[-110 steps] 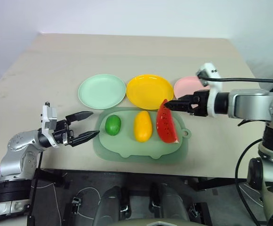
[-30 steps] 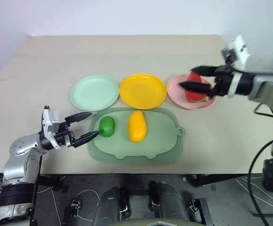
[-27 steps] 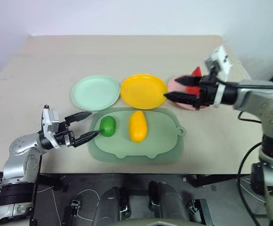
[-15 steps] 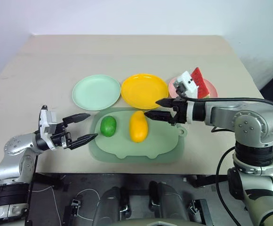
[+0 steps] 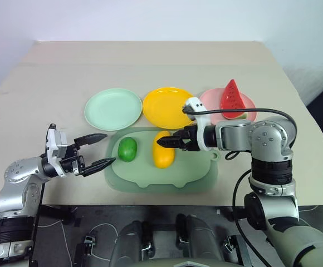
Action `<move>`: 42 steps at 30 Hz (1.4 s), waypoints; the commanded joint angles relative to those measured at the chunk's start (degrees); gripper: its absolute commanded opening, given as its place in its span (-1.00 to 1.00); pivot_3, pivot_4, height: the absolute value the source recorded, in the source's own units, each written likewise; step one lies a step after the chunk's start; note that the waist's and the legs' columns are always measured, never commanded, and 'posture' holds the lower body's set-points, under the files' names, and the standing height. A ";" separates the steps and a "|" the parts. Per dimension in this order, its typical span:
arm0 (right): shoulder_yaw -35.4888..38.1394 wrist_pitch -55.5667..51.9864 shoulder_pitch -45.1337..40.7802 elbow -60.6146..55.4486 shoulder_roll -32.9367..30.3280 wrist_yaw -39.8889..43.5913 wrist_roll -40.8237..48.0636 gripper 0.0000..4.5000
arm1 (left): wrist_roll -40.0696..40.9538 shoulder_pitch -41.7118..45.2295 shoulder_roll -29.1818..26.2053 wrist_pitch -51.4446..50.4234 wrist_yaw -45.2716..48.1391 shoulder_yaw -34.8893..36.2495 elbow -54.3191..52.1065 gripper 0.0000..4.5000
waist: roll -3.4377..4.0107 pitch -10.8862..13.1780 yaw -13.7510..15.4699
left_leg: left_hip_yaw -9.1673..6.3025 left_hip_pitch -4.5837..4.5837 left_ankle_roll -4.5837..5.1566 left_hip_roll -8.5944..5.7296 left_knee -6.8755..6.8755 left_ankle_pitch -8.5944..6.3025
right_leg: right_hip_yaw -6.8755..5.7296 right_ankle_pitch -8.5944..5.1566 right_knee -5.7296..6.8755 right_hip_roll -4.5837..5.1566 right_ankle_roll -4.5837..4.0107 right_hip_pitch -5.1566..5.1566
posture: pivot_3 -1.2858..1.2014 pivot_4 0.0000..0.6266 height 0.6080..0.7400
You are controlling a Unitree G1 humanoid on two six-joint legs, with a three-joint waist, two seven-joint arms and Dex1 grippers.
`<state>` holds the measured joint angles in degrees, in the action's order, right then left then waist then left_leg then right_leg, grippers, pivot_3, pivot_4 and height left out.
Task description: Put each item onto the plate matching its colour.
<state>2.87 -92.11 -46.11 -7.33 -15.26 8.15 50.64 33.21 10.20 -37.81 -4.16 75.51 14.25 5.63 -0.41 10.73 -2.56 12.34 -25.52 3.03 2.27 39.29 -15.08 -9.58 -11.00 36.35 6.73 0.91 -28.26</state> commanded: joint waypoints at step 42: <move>-11.17 21.58 -27.68 35.21 -9.21 2.16 -9.41 0.48 | 2.48 -1.50 -1.03 -0.56 -4.15 4.85 -0.97 1.00 | 0.00 -0.17 -0.10 | 0.14 0.04 0.00 0.09 -0.06 0.01 | 0.04 0.00 -0.01 -0.21 0.03 -0.02 | 0.03 -0.52 0.33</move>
<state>-5.68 -76.12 -72.07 24.00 -24.53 5.63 46.15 34.50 8.63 -38.66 -4.79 71.82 17.57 5.90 -0.41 10.56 -2.66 12.50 -25.46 3.03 2.37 39.23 -15.07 -9.54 -10.99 36.34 6.51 0.93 -28.27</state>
